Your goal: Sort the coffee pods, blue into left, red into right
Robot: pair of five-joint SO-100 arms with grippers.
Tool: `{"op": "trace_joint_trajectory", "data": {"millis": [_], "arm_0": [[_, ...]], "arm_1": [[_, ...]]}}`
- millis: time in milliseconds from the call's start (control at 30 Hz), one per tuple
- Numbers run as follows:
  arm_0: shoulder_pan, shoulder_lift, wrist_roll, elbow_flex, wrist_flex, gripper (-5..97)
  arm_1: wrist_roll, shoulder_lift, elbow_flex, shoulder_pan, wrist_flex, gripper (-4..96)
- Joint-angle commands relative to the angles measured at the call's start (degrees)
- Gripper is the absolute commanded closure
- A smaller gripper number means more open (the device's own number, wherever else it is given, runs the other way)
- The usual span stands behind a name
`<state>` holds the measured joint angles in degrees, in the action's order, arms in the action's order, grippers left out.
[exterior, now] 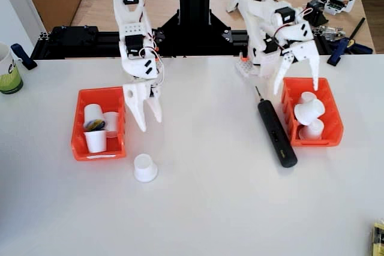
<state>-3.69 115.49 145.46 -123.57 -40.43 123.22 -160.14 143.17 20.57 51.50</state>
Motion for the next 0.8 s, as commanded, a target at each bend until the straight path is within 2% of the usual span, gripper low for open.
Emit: {"op": "trace_joint_trajectory", "data": {"millis": [0,33,100,167,267,300,367,433,500,633,767], "arm_0": [[-0.4,2.2,-0.8,2.8,-2.4,64],[-0.2,3.0,-0.8,2.8,-3.7,64],[0.7,5.8,-0.2,2.8,-7.7,65],[1.3,8.8,-0.1,3.0,-12.3,65],[1.2,13.1,-2.8,2.9,-18.2,65],[1.1,14.5,-3.9,2.8,-20.0,65],[1.3,17.8,-4.7,2.0,-23.8,65],[1.7,21.0,-6.2,1.6,-26.7,65],[2.4,23.6,-7.2,1.7,-29.5,65],[5.3,27.9,-7.3,1.8,-34.4,65],[7.0,31.1,-7.5,1.8,-38.1,65]], "arm_1": [[-11.7,-0.3,-10.0,-15.6,4.8,50.3],[-17.5,0.4,-10.5,-22.3,1.8,49.7],[-25.7,5.7,-9.2,-33.6,-8.3,49.8],[-29.7,15.8,-9.2,-39.9,-19.2,49.3],[-29.7,35.3,-9.8,-44.8,-42.5,48.1],[-28.7,42.9,-12.0,-46.3,-49.0,48.1],[-30.1,61.2,-21.2,-49.0,-61.7,47.9],[-30.0,78.8,-37.3,-51.4,-61.8,47.7],[-30.8,90.3,-48.2,-52.6,-64.2,47.5],[-30.2,99.6,-55.2,-52.7,-69.3,48.3],[-29.6,108.1,-65.5,-54.0,-67.1,50.0]]}}
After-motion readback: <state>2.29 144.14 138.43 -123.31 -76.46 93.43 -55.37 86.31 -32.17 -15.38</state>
